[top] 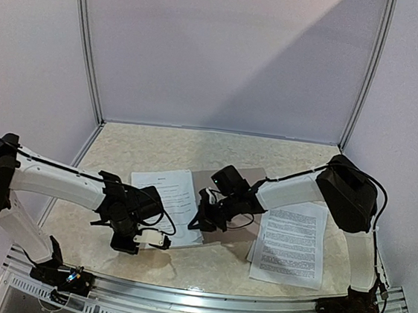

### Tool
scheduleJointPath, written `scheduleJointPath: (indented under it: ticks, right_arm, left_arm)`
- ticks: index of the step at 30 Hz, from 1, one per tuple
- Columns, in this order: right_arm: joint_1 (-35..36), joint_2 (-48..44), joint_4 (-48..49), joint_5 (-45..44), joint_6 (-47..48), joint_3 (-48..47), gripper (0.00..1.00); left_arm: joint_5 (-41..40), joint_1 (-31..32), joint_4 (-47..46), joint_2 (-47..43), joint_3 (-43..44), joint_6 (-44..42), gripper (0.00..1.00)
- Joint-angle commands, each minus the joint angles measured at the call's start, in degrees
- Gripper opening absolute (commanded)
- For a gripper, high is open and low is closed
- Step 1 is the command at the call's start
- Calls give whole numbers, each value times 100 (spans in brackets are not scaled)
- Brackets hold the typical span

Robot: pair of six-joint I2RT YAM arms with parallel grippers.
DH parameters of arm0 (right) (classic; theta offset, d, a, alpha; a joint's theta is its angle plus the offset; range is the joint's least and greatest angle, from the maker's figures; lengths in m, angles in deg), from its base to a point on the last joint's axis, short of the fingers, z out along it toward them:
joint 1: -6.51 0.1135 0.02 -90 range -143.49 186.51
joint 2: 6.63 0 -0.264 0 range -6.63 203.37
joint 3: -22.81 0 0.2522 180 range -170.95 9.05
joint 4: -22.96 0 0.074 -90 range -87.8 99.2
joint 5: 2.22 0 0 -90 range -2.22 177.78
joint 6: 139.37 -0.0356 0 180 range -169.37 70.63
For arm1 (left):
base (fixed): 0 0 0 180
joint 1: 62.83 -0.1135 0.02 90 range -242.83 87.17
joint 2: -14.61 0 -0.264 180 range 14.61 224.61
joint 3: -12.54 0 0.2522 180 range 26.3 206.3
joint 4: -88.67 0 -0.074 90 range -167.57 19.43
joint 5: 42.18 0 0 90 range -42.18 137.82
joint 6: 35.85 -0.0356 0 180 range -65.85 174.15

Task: Put the files into the folder
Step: Insert the folder to form pockets on the folder.

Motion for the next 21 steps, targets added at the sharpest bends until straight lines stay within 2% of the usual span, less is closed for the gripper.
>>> scheduleJointPath:
  ticks: [1, 12, 21]
  right_arm:
    - [174, -99, 216, -71, -284, 141, 0]
    - [284, -136, 267, -110, -519, 172, 0]
    - [407, -80, -103, 13, -474, -12, 0]
  left_arm:
    - [-232, 43, -686, 366, -225, 92, 49]
    - [-305, -23, -821, 444, -244, 103, 47]
    - [-335, -66, -869, 421, -208, 116, 46]
